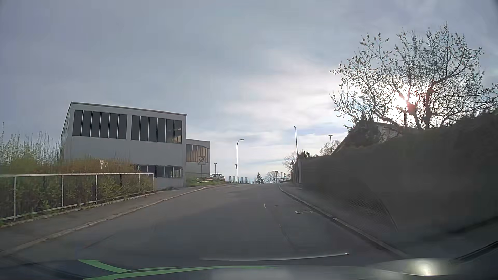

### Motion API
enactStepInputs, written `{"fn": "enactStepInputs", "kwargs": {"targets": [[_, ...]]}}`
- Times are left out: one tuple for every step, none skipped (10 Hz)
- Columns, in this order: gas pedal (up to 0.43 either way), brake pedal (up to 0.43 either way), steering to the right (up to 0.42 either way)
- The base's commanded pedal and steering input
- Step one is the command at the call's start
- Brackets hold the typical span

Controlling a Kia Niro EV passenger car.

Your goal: Follow the waypoints while adhering to traffic rules and regulations

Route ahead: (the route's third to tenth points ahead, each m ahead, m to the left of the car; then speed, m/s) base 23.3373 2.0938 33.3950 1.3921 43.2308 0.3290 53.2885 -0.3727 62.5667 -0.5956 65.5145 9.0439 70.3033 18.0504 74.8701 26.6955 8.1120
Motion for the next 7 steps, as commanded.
{"fn": "enactStepInputs", "kwargs": {"targets": [[0.37,0.0,0.003],[0.37,0.0,0.003],[0.37,0.0,0.004],[0.37,0.0,0.004],[0.37,0.0,0.004],[0.37,0.0,0.004],[0.37,0.0,0.005]]}}
